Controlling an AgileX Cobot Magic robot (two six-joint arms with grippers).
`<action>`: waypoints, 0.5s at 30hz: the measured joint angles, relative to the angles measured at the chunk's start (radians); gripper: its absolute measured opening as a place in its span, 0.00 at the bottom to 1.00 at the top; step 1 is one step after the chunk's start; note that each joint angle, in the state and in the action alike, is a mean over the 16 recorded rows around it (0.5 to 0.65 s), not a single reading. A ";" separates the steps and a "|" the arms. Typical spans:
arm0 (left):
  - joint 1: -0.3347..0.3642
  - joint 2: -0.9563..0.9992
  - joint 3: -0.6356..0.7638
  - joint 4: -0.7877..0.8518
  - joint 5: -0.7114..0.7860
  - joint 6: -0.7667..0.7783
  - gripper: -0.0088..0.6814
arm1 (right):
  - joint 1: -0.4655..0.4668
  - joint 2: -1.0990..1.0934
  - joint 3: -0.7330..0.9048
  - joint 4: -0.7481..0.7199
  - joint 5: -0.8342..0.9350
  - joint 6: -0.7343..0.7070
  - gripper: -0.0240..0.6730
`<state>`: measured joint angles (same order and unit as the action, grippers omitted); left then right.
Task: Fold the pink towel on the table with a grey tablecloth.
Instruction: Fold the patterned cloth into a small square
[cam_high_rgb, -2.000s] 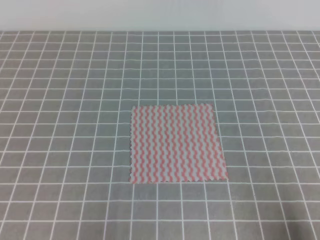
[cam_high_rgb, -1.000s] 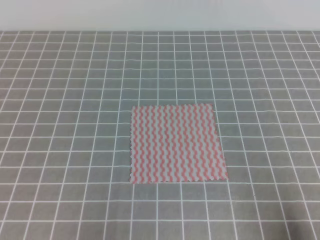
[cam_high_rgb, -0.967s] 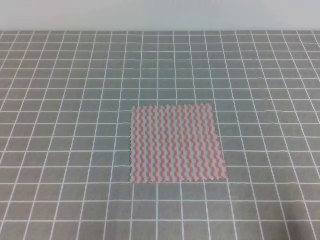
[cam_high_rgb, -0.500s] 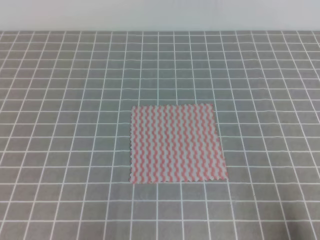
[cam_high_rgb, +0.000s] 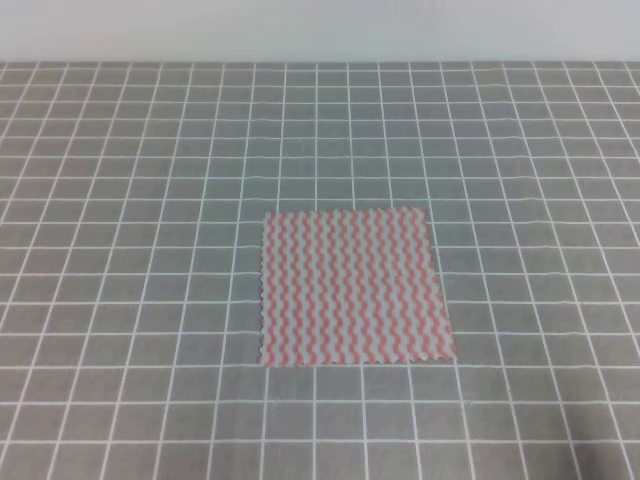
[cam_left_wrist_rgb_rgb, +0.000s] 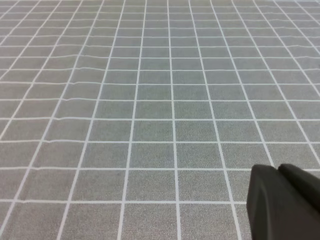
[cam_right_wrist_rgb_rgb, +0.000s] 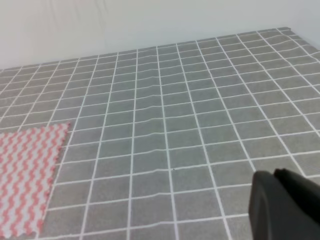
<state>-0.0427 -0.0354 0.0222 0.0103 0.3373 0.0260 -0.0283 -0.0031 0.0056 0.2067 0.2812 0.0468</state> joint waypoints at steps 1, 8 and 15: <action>0.000 0.000 0.000 0.005 0.001 0.000 0.01 | 0.000 0.000 0.000 0.017 -0.001 0.000 0.01; 0.000 0.004 -0.002 -0.005 -0.023 -0.035 0.01 | 0.000 -0.005 0.006 0.245 -0.010 0.004 0.01; 0.000 0.009 -0.003 -0.225 -0.111 -0.207 0.01 | 0.000 -0.005 0.004 0.635 -0.016 0.005 0.01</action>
<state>-0.0429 -0.0268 0.0190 -0.2148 0.2259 -0.1805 -0.0286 -0.0077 0.0093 0.8418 0.2647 0.0522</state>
